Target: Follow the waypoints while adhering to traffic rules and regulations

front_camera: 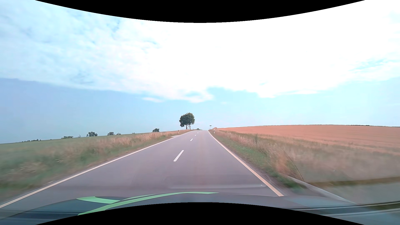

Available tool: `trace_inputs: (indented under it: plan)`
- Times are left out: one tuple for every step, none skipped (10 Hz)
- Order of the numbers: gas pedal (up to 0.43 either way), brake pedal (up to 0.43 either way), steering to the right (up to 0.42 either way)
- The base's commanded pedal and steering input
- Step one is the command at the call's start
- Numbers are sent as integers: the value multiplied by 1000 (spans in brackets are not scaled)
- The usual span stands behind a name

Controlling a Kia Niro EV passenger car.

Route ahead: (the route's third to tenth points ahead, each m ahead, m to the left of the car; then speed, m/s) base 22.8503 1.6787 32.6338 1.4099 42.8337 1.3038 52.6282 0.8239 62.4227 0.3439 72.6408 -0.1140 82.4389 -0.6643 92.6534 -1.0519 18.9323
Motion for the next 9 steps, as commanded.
trace_inputs:
  plan:
    - [189, 0, 4]
    - [189, 0, 4]
    - [189, 0, 4]
    - [189, 0, 4]
    - [189, 0, 4]
    - [189, 0, 4]
    - [189, 0, 4]
    - [189, 0, 4]
    - [189, 0, 4]
